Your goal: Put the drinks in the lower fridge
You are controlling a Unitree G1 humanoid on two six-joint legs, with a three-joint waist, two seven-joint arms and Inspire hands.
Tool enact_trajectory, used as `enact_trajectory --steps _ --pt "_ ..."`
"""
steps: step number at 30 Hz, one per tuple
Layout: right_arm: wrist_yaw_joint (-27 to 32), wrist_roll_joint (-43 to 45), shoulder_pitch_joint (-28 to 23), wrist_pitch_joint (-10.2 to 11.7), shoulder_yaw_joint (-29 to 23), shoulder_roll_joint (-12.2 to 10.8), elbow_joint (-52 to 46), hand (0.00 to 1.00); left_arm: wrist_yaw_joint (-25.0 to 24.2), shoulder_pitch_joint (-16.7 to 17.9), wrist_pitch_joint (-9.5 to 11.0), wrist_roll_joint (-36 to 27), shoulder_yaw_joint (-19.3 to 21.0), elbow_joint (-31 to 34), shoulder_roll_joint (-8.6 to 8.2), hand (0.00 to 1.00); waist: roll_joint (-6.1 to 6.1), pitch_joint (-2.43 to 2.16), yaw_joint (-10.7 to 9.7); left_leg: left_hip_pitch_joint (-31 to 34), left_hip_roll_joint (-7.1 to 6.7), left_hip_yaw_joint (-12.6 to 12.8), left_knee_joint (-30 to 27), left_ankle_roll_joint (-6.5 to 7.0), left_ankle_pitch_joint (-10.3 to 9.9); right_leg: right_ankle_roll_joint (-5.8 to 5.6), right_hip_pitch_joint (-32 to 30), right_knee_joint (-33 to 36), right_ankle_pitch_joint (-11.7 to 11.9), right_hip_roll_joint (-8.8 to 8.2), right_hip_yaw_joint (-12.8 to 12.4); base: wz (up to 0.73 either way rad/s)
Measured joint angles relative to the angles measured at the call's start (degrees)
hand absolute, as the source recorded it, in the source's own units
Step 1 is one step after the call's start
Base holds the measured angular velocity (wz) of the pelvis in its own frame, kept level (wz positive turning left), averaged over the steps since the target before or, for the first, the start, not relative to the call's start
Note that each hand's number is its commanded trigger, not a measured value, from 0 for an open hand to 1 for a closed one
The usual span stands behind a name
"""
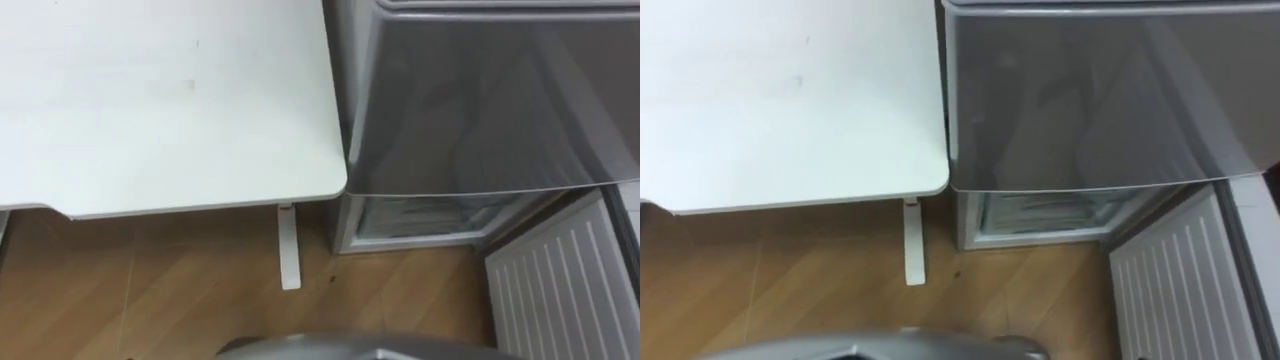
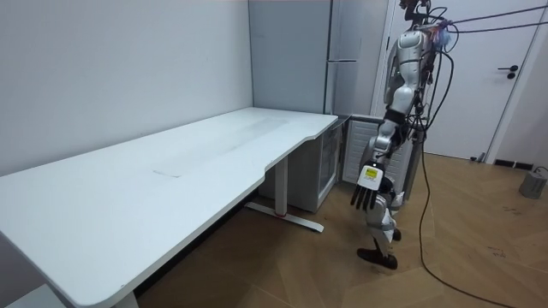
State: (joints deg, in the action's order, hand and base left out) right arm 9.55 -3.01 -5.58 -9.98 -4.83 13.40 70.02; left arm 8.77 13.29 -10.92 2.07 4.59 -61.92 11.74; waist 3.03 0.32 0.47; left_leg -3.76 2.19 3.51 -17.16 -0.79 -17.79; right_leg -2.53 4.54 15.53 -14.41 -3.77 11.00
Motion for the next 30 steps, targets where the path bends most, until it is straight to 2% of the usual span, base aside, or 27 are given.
enact_trajectory --steps 2,4,6,8,12,15,18,20,22,23,24,25,26,27,28,30 --pt "1.04 0.13 0.08 0.66 -2.36 0.42 -5.59 0.0 -0.31 0.07 0.03 0.29 0.17 -0.12 0.59 0.0 1.1 0.17 -0.37 0.1 0.18 0.62 0.04 0.01 -0.01 0.08 -0.47 -0.89 0.49 0.31 -0.58 -0.18" --pt "2.23 0.13 1.03 1.95 -5.33 0.99 -7.44 0.0 -0.36 0.18 0.23 0.53 1.4 -0.1 0.57 0.0 1.2 0.11 -0.39 0.21 0.31 0.95 0.06 0.1 -0.06 0.06 -0.61 -1.13 1.07 0.58 -1.24 -0.16" --pt "3.09 0.44 1.9 2.03 -6.39 2.11 -9.58 0.0 -0.43 -0.01 0.87 1.37 2.18 -0.02 0.8 0.0 1.75 0.26 -0.71 0.49 0.28 1.1 0.08 0.23 -0.13 0.0 -0.82 -1.08 1.23 0.56 -1.43 -0.09" --pt "4.63 1.18 2.31 2.64 -6.69 3.84 -12.78 0.0 -0.58 -0.06 1.69 2.68 2.12 -0.01 1.24 0.0 1.8 0.19 -1.3 1.53 0.23 1.17 -0.5 0.49 -0.33 -0.09 -1.58 -0.63 1.38 0.41 -1.4 0.0" --pt "6.91 1.64 2.68 3.12 -7.66 4.6 -16.33 0.0 -1.0 -0.7 2.36 5.38 2.03 0.17 2.01 0.0 2.03 -0.08 -2.27 2.78 0.05 1.49 -1.67 0.79 -0.5 -0.17 -3.11 0.6 1.44 0.03 -1.66 -0.03" --pt "7.09 3.87 2.63 2.99 -8.36 5.06 -20.08 0.0 -2.01 -0.34 2.78 7.84 2.29 1.29 2.3 0.0 2.04 -0.01 -2.33 2.22 0.04 4.55 -1.65 0.9 -0.47 -0.18 -4.38 2.5 1.44 -0.47 -2.39 -0.27" --pt "6.97 3.86 3.4 3.01 -8.14 6.8 -24.82 0.0 -3.07 -0.75 3.05 8.92 2.32 1.59 3.3 0.0 2.42 0.01 -2.35 2.05 -0.05 7.92 -3.16 1.08 -0.45 -0.28 -6.64 5.15 1.51 -1.29 -2.7 -0.43" --pt "6.98 4.87 5.51 3.12 -8.17 9.13 -28.3 0.0 -3.26 -0.2 4.0 9.47 4.36 1.68 3.38 0.0 2.41 -0.12 -1.93 2.0 0.03 10.68 -3.57 1.83 -0.83 -0.49 -8.6 6.38 2.29 -1.46 -2.89 -0.73" --pt "7.05 5.66 8.16 2.98 -8.19 10.59 -30.53 0.0 -3.17 -0.11 4.06 9.34 5.46 1.63 3.44 0.0 2.49 -0.11 -2.22 2.69 0.0 12.03 -3.29 2.78 -0.95 -0.57 -9.83 5.73 3.87 -1.34 -3.15 -0.76" --pt "7.27 6.06 9.37 2.84 -8.32 11.27 -32.03 0.0 -3.14 -0.04 4.2 9.41 5.76 1.7 3.42 0.0 2.28 -0.33 -2.55 3.54 0.2 13.28 -2.43 3.58 -0.42 -0.77 -10.53 4.75 5.43 -1.21 -3.1 -0.6" --pt "7.53 6.46 9.7 2.75 -8.45 11.47 -33.11 0.0 -3.1 -0.03 4.43 9.41 6.17 1.81 3.37 0.0 2.25 -0.47 -2.43 3.71 1.07 14.74 -2.12 3.91 -0.17 -0.53 -10.94 5.8 5.4 -1.45 -2.41 -0.15" --pt "8.71 7.15 9.68 2.65 -9.09 11.75 -34.83 0.0 -3.0 -0.13 4.96 9.32 6.37 1.89 3.46 0.0 2.57 0.18 -3.38 3.48 1.86 18.27 -2.04 3.97 0.05 0.54 -11.63 13.1 3.21 -3.41 1.15 0.07" --pt "10.12 7.14 9.61 2.4 -9.97 12.56 -34.93 0.0 -2.98 0.1 5.12 9.33 6.31 2.26 3.24 0.0 3.47 -0.24 -2.83 2.42 1.85 20.5 -1.32 3.97 0.39 0.59 -10.72 20.69 1.48 -4.95 3.27 0.09" --pt "10.89 7.15 9.66 2.44 -9.96 13.15 -34.97 0.0 -2.98 0.22 5.03 9.37 6.3 2.55 3.12 0.0 3.91 -0.26 -2.3 1.96 1.84 21.62 -1.23 3.96 0.41 0.41 -9.87 23.45 1.12 -5.56 3.36 -0.06" --pt "12.15 7.17 9.88 2.75 -9.98 14.13 -35.07 0.0 -2.98 0.09 4.42 9.37 6.38 3.69 3.05 0.0 4.86 -0.27 -1.63 1.82 1.76 23.33 -1.61 3.94 0.4 -0.19 -7.37 25.71 0.78 -6.76 3.32 -0.13" --pt "13.26 7.97 10.6 3.13 -10.06 14.77 -35.77 0.0 -2.93 0.3 3.69 9.44 6.48 4.54 3.05 0.0 5.72 -0.41 -0.84 3.05 1.75 24.03 -2.98 3.94 0.39 -1.03 -5.27 22.81 0.12 -7.52 3.49 -0.21"
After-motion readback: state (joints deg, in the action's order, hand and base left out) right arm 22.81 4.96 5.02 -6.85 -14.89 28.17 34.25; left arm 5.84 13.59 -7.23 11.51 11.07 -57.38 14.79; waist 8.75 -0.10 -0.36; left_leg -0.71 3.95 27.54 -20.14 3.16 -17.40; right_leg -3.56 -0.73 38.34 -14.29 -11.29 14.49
